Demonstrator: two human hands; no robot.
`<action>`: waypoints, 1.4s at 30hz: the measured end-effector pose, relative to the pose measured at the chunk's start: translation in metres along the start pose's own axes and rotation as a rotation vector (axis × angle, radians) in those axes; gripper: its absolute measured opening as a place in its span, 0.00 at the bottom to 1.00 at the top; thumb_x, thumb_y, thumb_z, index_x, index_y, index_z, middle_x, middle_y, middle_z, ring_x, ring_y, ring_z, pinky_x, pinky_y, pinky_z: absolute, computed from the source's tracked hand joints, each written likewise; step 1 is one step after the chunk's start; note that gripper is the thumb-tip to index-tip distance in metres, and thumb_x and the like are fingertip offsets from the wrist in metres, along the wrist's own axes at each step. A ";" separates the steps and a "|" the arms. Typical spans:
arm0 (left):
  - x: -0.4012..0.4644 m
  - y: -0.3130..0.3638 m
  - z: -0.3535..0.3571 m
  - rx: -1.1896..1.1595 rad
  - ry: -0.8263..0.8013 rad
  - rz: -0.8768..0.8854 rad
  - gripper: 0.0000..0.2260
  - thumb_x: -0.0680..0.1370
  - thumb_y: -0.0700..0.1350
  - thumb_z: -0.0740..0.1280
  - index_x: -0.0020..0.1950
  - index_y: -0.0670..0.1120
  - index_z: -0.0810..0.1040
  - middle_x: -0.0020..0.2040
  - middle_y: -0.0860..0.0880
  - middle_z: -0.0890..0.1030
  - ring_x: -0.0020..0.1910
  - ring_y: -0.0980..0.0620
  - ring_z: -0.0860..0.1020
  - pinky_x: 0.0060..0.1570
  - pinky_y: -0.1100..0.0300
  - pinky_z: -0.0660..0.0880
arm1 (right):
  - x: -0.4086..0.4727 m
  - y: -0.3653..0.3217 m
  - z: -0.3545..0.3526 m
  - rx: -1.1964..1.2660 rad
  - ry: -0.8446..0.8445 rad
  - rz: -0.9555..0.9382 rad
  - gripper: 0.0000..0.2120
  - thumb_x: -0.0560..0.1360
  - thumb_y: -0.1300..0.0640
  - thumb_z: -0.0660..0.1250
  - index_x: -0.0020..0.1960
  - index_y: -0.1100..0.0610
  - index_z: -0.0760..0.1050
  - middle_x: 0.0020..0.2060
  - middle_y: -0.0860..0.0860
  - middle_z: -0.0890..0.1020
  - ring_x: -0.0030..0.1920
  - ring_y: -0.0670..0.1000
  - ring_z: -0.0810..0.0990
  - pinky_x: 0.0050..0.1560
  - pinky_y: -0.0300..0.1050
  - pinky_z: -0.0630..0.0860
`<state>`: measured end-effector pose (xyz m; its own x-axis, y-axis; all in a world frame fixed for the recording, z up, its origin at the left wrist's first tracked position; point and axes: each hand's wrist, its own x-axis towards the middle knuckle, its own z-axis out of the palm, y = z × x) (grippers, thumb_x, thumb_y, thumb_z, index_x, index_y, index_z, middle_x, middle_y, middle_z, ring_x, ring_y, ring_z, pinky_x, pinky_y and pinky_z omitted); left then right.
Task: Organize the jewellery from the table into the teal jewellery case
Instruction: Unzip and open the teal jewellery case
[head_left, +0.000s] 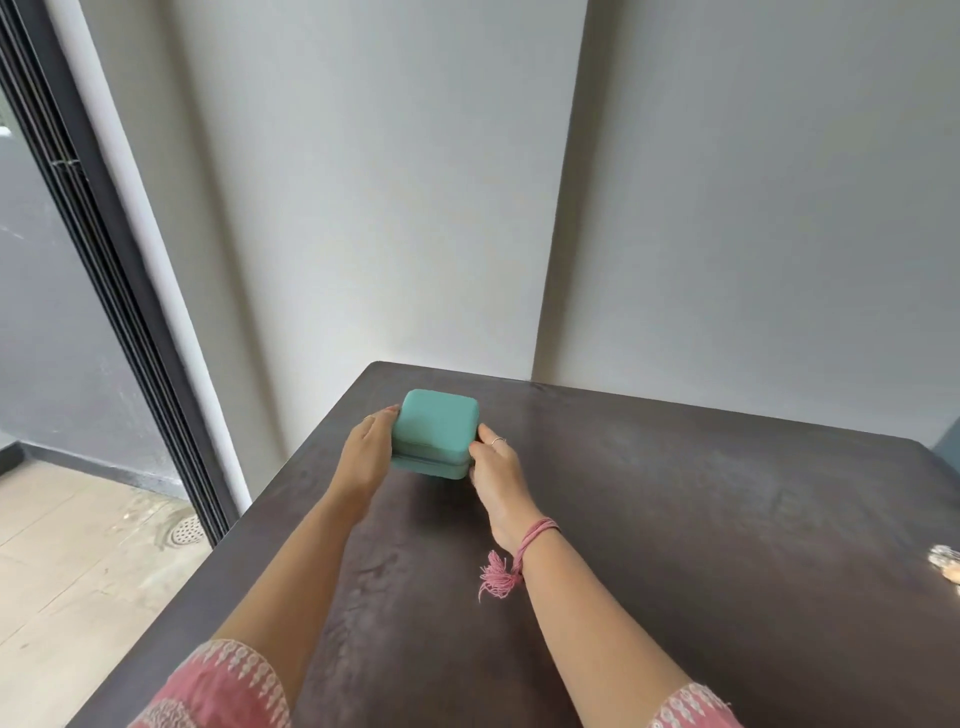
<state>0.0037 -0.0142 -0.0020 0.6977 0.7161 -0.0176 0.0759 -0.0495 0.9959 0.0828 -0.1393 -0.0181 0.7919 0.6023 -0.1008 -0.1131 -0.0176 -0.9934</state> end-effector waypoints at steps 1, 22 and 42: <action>-0.008 0.005 0.008 -0.012 -0.025 0.011 0.15 0.75 0.55 0.56 0.49 0.53 0.82 0.54 0.50 0.80 0.53 0.50 0.76 0.58 0.51 0.71 | 0.000 0.005 -0.013 0.025 0.012 -0.020 0.25 0.69 0.56 0.55 0.63 0.48 0.76 0.62 0.49 0.78 0.64 0.49 0.74 0.70 0.52 0.67; -0.207 0.013 0.165 -0.350 -0.322 -0.101 0.15 0.82 0.41 0.53 0.55 0.47 0.80 0.53 0.53 0.84 0.55 0.59 0.80 0.56 0.61 0.75 | -0.208 -0.012 -0.216 -0.039 0.213 0.019 0.23 0.79 0.70 0.50 0.60 0.49 0.73 0.44 0.37 0.83 0.45 0.34 0.81 0.43 0.28 0.76; -0.212 -0.027 0.141 0.055 -0.537 0.016 0.33 0.74 0.47 0.72 0.75 0.50 0.61 0.72 0.56 0.66 0.70 0.59 0.66 0.71 0.57 0.62 | -0.234 0.010 -0.238 -0.073 0.245 0.070 0.20 0.80 0.63 0.58 0.72 0.58 0.66 0.69 0.47 0.71 0.67 0.45 0.70 0.70 0.43 0.66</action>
<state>-0.0459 -0.2622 -0.0376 0.9641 0.2587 -0.0595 0.0891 -0.1042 0.9906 0.0390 -0.4707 -0.0173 0.9064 0.3862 -0.1711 -0.1363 -0.1159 -0.9839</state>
